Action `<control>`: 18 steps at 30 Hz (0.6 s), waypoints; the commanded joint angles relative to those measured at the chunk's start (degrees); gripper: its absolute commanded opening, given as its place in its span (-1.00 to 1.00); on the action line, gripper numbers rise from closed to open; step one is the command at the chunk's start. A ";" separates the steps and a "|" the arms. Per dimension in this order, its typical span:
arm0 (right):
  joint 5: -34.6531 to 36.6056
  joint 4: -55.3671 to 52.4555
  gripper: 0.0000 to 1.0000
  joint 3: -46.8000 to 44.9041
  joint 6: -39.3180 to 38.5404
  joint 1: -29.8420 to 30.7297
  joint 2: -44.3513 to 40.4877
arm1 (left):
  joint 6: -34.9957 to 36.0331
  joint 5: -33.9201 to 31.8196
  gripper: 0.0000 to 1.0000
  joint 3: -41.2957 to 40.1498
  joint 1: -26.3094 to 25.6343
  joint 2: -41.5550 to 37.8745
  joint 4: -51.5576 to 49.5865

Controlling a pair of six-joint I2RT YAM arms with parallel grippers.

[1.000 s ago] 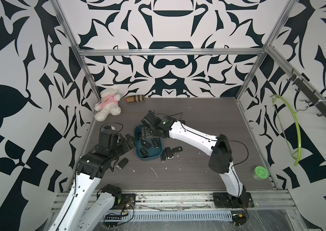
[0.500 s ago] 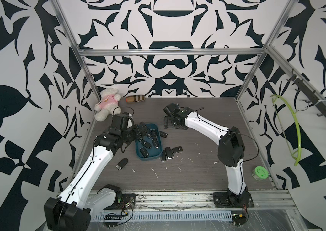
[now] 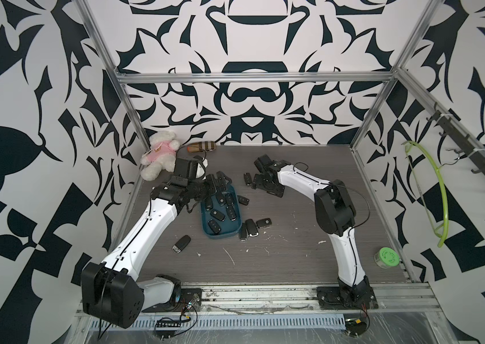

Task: Place the car key into the storage box
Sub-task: Pick up the car key from the center of the board.

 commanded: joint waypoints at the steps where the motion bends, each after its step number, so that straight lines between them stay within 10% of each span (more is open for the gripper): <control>1: -1.57 2.16 1.00 3.52 2.52 -0.76 -0.10 | 0.78 4.70 0.98 1.63 0.06 2.14 3.33; 18: 0.32 0.50 0.58 13.68 3.82 -4.67 10.35 | -0.09 5.44 0.98 2.67 0.06 4.89 5.45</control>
